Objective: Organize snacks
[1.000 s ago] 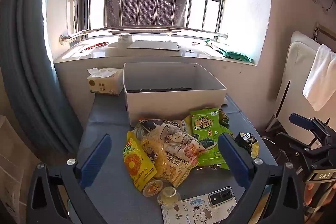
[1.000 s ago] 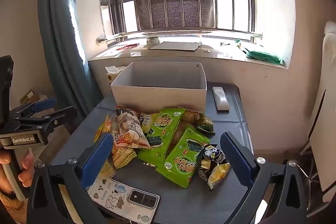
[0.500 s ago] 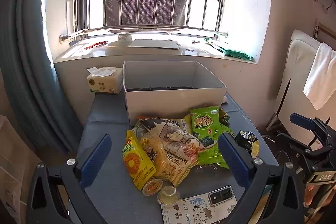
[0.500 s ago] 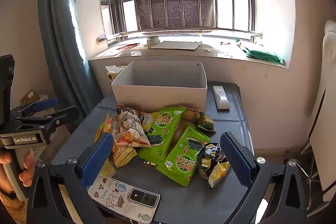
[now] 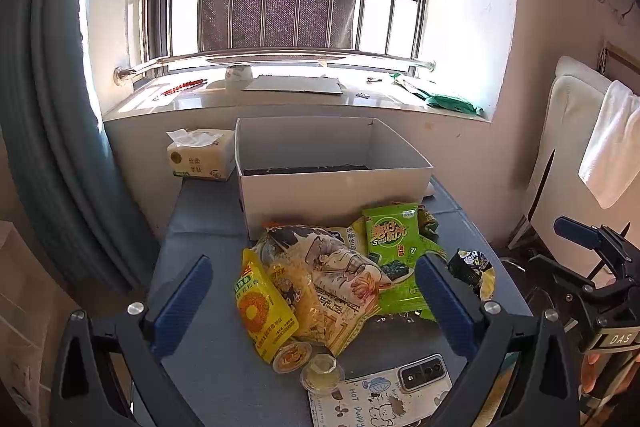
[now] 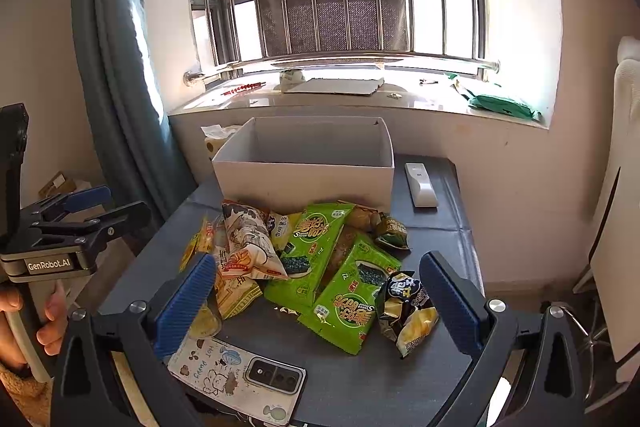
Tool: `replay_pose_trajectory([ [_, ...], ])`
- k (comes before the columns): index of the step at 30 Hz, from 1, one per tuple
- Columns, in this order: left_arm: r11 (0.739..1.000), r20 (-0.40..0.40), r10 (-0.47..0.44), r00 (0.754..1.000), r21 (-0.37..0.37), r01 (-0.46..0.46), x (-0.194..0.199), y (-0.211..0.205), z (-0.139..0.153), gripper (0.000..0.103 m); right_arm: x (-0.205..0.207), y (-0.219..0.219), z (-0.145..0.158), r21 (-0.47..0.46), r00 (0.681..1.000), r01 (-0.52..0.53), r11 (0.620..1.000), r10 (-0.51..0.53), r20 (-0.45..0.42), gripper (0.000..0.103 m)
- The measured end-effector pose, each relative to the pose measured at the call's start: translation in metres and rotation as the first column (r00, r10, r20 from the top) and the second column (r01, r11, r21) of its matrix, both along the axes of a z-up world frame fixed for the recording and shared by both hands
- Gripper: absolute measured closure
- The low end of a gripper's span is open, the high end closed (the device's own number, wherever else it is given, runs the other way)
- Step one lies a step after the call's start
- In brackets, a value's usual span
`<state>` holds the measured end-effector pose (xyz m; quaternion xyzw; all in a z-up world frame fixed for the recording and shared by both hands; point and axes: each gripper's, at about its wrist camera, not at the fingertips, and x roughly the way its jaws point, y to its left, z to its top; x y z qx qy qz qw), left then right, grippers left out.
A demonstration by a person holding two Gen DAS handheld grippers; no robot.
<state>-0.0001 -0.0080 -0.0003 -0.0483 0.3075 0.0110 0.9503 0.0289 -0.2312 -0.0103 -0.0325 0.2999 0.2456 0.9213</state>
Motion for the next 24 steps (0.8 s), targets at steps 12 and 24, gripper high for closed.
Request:
replay_pose_trajectory([
  [12,1.0,-0.004,0.0,1.0,-0.006,0.0,-0.0004,0.0003,0.0002,0.0,-0.0008,-0.0002,-0.0005,0.001,1.0,0.001,1.0,-0.001,0.002,0.0],
  [24,1.0,-0.006,-0.001,1.0,-0.004,0.001,-0.0003,-0.0001,-0.0003,0.0,-0.0014,-0.003,-0.0007,0.008,1.0,0.005,1.0,-0.005,0.0,0.0],
])
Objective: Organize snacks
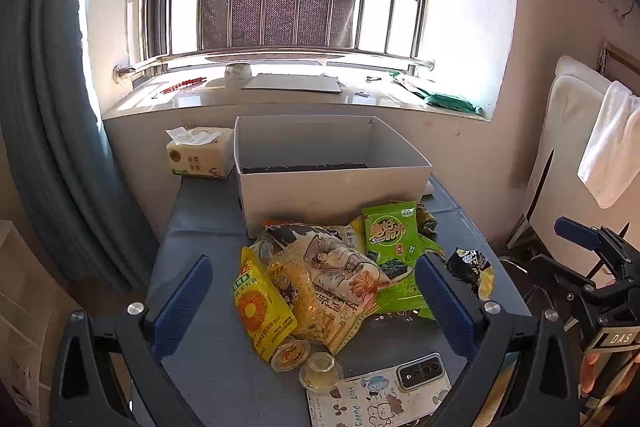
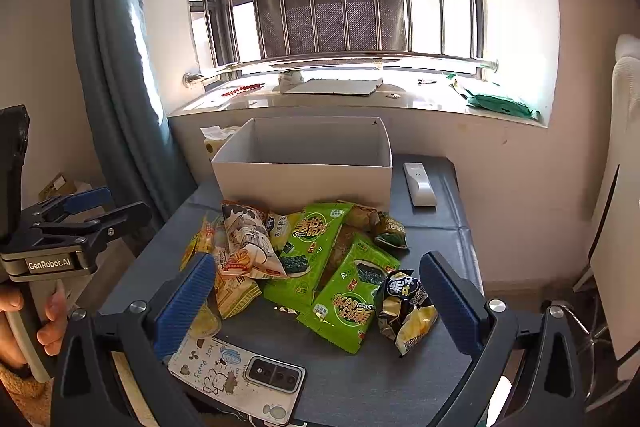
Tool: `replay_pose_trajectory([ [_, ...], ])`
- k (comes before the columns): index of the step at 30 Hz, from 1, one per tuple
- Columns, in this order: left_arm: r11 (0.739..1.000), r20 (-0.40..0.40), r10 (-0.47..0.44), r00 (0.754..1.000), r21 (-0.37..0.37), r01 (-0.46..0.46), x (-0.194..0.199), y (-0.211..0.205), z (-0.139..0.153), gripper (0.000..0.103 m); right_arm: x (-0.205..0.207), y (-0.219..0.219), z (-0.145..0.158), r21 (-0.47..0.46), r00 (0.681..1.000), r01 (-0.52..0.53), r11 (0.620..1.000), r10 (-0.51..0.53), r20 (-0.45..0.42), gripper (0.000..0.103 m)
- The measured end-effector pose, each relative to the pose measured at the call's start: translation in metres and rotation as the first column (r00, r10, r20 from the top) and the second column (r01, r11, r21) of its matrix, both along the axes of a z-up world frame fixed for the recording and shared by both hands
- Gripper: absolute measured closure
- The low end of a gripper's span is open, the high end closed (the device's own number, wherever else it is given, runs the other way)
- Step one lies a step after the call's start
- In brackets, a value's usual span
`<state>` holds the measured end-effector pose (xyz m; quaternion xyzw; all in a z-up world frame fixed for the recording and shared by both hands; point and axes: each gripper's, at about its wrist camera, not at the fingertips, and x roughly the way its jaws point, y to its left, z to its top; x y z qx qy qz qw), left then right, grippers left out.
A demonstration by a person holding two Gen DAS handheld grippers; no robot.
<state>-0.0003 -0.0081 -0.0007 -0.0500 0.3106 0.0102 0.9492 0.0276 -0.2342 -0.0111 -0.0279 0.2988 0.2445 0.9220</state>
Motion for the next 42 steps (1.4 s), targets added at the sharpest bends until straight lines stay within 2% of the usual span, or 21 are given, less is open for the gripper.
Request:
replay_pose_trajectory([
  [25,1.0,-0.005,0.004,1.0,-0.005,-0.004,0.0,0.002,-0.001,0.0,0.012,-0.013,-0.012,0.022,0.999,0.027,0.999,-0.026,-0.045,0.0],
  [32,1.0,-0.02,0.014,1.0,-0.017,-0.014,-0.001,0.009,-0.008,0.0,0.062,-0.035,-0.06,-0.002,0.972,0.118,0.993,-0.116,-0.204,0.0],
  [36,0.999,-0.038,0.034,0.999,-0.02,-0.035,-0.002,0.017,-0.016,0.0,0.096,-0.047,-0.098,-0.016,0.935,0.149,0.989,-0.146,-0.325,0.0],
  [41,0.997,-0.07,0.059,0.996,-0.044,-0.062,-0.003,0.03,-0.027,0.0,0.124,-0.055,-0.135,0.042,0.883,0.173,0.984,-0.136,-0.45,0.0],
  [42,0.997,-0.075,0.062,0.995,-0.046,-0.065,-0.003,0.032,-0.03,0.0,0.128,-0.056,-0.142,0.044,0.868,0.182,0.982,-0.14,-0.476,0.004],
])
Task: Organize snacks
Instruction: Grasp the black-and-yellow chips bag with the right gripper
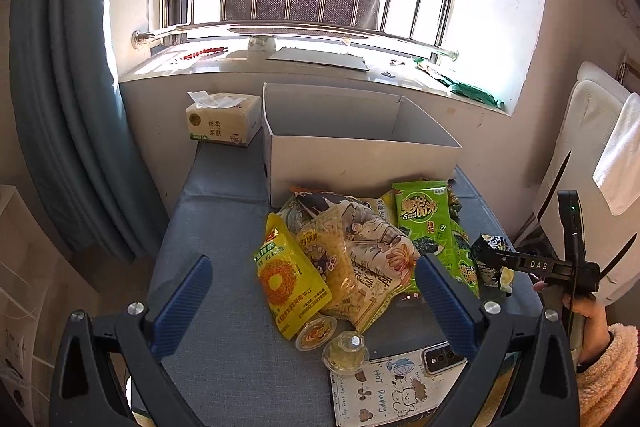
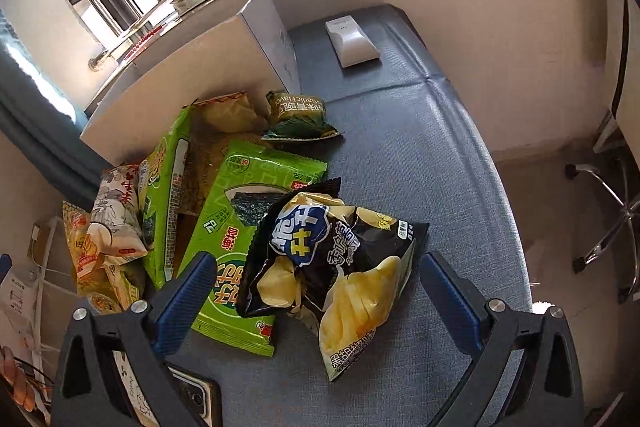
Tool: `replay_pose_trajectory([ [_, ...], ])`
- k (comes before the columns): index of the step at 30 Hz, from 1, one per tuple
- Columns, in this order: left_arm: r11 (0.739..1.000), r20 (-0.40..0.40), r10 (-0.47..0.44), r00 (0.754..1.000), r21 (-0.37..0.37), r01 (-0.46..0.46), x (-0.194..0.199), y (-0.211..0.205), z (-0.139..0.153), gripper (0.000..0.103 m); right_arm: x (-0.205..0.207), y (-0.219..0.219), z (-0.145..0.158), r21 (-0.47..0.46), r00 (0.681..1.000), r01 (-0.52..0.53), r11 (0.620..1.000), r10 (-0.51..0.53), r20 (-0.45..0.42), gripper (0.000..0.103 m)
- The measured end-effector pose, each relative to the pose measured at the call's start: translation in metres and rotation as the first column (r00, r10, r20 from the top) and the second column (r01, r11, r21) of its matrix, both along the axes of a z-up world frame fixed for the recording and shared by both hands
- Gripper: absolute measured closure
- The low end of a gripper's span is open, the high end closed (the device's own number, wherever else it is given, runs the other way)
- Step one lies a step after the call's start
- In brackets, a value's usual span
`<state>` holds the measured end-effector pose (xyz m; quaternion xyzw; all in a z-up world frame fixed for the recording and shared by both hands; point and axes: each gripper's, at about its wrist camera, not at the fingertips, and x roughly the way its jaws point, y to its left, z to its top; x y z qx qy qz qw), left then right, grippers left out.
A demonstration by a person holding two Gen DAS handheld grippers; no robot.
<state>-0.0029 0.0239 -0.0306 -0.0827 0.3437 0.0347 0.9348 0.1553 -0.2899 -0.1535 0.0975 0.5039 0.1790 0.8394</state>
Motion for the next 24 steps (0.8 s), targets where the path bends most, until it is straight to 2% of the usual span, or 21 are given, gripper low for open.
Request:
replay_pose_trajectory([
  [2,1.0,-0.011,0.008,1.0,0.0,-0.008,0.0,0.003,-0.004,0.0,0.004,0.0,-0.012,-0.019,0.998,0.02,1.0,-0.021,-0.052,0.016],
  [3,1.0,-0.018,0.013,1.0,-0.002,-0.013,0.0,0.006,-0.006,0.0,0.004,0.0,-0.014,-0.014,0.998,0.016,1.0,-0.017,-0.052,0.022],
  [4,1.0,-0.024,0.018,1.0,-0.008,-0.018,0.0,0.008,-0.008,0.0,0.001,0.0,-0.013,-0.021,0.999,0.014,1.0,-0.014,-0.032,0.032],
  [6,0.999,-0.033,0.021,0.999,-0.03,-0.022,0.001,0.013,-0.013,0.0,-0.003,0.001,-0.012,-0.047,1.0,0.014,0.999,-0.015,-0.014,0.037],
  [8,0.998,-0.044,0.02,0.999,-0.056,-0.023,0.003,0.017,-0.017,0.0,-0.007,-0.001,-0.011,-0.035,1.0,0.017,0.999,-0.017,-0.009,0.041],
  [13,0.994,-0.113,0.041,0.993,-0.099,-0.052,0.015,0.035,-0.04,0.0,-0.026,-0.013,0.01,0.049,0.999,0.035,0.998,-0.036,0.022,0.042],
  [18,0.967,-0.167,-0.015,0.986,-0.253,-0.029,0.035,0.048,-0.067,0.0,-0.051,-0.022,0.042,0.096,0.996,0.025,0.995,-0.034,0.087,0.042],
  [20,0.972,-0.154,-0.052,0.987,-0.236,0.014,0.042,0.04,-0.069,0.0,-0.056,-0.023,0.051,0.11,0.995,0.014,0.994,-0.025,0.1,0.042],
  [22,0.983,-0.157,-0.083,0.984,-0.177,0.055,0.051,0.027,-0.07,0.0,-0.06,-0.024,0.057,0.124,0.994,0.015,0.992,-0.028,0.109,0.042],
  [24,0.985,-0.181,-0.076,0.981,-0.166,0.045,0.061,0.023,-0.074,0.0,-0.064,-0.023,0.06,0.131,0.993,-0.003,0.991,-0.013,0.118,0.042],
])
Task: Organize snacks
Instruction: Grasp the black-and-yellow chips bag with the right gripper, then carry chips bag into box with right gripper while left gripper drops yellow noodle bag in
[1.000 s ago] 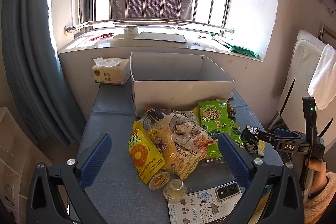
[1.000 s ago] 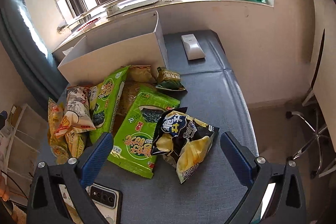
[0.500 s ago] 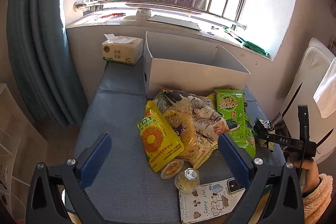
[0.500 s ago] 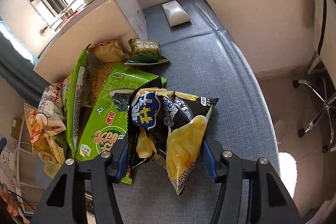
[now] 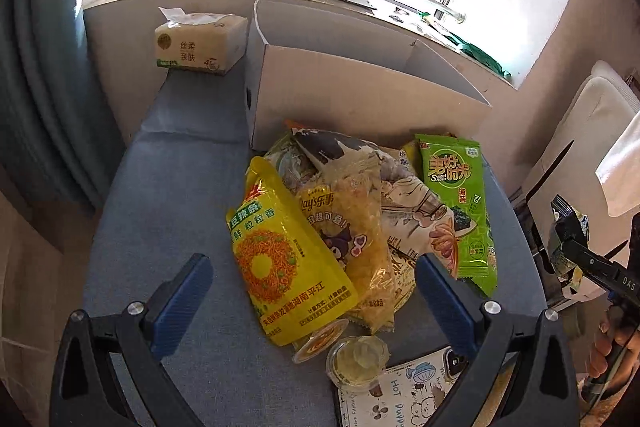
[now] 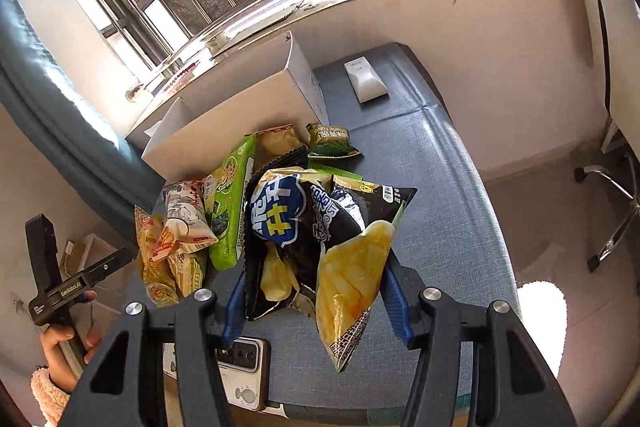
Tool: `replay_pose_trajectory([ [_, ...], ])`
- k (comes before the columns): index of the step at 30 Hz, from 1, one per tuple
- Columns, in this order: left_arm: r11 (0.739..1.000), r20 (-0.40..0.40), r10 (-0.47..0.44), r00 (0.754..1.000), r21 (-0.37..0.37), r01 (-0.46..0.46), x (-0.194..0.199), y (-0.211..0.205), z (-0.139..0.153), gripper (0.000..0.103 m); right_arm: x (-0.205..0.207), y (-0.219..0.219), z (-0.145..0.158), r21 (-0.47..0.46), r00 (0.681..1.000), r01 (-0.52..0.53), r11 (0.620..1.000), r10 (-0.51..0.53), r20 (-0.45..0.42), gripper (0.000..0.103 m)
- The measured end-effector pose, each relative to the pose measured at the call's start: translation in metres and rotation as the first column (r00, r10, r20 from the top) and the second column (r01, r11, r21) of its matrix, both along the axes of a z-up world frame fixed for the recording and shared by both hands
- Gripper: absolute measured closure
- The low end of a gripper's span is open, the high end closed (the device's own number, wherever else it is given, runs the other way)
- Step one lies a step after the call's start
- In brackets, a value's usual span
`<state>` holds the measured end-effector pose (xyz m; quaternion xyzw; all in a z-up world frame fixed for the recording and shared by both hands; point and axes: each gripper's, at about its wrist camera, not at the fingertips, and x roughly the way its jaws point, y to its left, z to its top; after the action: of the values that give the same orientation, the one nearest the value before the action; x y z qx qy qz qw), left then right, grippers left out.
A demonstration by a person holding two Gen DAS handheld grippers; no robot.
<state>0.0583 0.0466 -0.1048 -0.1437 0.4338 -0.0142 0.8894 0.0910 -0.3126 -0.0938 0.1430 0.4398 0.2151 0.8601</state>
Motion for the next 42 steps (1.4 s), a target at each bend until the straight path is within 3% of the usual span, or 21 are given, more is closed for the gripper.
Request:
replay_pose_trajectory([
  [5,0.979,0.0,0.083,0.997,-0.188,-0.081,0.003,0.028,-0.014,0.0,-0.012,0.002,-0.001,-0.008,1.0,-0.016,1.0,0.016,0.0,0.042],
  [10,0.959,-0.034,0.184,0.982,-0.212,-0.187,0.009,0.05,-0.028,0.001,-0.01,0.006,-0.007,0.0,1.0,-0.026,1.0,0.026,-0.016,0.042],
  [15,0.921,-0.119,0.176,0.977,-0.329,-0.206,0.024,0.057,-0.062,0.004,-0.01,0.016,-0.01,-0.007,0.998,-0.054,0.999,0.054,-0.025,0.042],
  [16,0.918,-0.096,0.186,0.978,-0.338,-0.208,0.023,0.058,-0.062,0.009,-0.01,0.017,-0.01,-0.008,0.998,-0.059,0.998,0.059,-0.026,0.042],
  [17,0.917,-0.088,0.181,0.979,-0.345,-0.201,0.024,0.059,-0.062,0.025,-0.011,0.019,-0.01,-0.008,0.998,-0.062,0.998,0.062,-0.026,0.042],
  [19,0.884,-0.084,0.169,0.982,-0.427,-0.188,0.025,0.065,-0.065,0.042,-0.011,0.021,-0.009,-0.01,0.997,-0.071,0.997,0.071,-0.025,0.042],
  [22,0.893,-0.086,0.191,0.978,-0.398,-0.21,0.02,0.073,-0.066,0.065,-0.012,0.024,-0.009,-0.013,0.997,-0.075,0.997,0.075,-0.022,0.042],
  [25,0.901,-0.064,0.19,0.98,-0.384,-0.2,0.01,0.082,-0.066,0.073,-0.013,0.028,-0.008,-0.016,0.996,-0.083,0.996,0.083,-0.019,0.042],
  [29,0.922,0.021,0.207,0.978,-0.34,-0.188,-0.008,0.089,-0.046,0.075,-0.011,0.034,-0.004,-0.02,0.996,-0.093,0.995,0.093,-0.007,0.042],
  [33,0.937,0.142,0.189,0.972,-0.322,-0.135,-0.01,0.088,-0.002,0.075,-0.001,0.044,0.011,-0.015,0.993,-0.108,0.994,0.109,0.037,0.042],
  [37,0.958,0.244,0.12,0.962,-0.283,-0.048,0.02,0.074,0.046,0.075,0.027,0.067,0.042,-0.039,0.983,-0.141,0.989,0.145,0.112,0.042],
  [42,0.977,0.292,0.051,0.955,-0.213,0.013,0.093,0.059,0.093,0.075,0.088,0.106,0.081,-0.115,0.964,-0.16,0.98,0.18,0.195,0.042],
])
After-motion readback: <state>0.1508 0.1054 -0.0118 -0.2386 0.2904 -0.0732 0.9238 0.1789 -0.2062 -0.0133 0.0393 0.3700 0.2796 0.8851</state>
